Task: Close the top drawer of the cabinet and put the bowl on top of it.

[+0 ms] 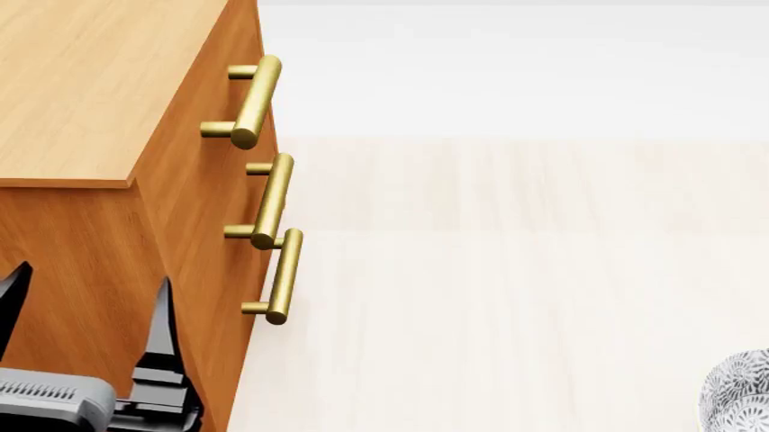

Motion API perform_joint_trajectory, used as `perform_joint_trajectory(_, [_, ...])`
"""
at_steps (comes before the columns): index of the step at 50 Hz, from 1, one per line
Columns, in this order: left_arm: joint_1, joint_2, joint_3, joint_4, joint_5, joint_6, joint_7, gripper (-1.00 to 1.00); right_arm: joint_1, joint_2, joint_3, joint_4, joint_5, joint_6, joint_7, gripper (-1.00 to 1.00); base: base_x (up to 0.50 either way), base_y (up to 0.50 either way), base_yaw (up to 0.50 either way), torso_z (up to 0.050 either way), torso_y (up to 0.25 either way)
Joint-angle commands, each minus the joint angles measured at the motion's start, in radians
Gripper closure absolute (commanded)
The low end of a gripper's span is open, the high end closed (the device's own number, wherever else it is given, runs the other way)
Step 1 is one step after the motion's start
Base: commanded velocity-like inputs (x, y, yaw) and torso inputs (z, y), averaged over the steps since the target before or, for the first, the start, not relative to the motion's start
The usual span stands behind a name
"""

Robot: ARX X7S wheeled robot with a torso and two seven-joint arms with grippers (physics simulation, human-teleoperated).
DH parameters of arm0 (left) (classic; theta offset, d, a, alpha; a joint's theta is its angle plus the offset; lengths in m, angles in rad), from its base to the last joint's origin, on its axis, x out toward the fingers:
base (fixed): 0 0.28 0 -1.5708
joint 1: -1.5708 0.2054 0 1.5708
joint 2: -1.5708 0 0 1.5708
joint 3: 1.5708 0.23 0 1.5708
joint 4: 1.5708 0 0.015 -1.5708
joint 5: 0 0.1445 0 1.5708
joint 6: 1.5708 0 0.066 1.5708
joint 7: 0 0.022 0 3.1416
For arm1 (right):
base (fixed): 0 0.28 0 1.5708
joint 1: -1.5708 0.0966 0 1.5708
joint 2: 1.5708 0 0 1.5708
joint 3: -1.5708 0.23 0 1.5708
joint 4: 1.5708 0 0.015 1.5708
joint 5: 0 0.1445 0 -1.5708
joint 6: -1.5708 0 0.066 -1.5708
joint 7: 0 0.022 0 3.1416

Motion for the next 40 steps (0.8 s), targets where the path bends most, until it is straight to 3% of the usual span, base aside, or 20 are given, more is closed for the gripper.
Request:
perform_joint_trajectory(1, [-0.002, -0.002, 0.005, -0.003, -0.001, 0.005, -0.002, -1.00, 0.006, -0.018, 0.004, 0.015, -0.007, 0.012, -0.007, -1.00, 0.00, 0.00, 0.00, 0.000, 0.000])
perform_joint_trajectory(40, [-0.006, -0.009, 0.015, -0.011, -0.009, 0.013, -0.013, -1.00, 0.005, -0.065, 0.003, 0.063, -0.032, 0.019, -0.019, -1.00, 0.00, 0.00, 0.00, 0.000, 0.000])
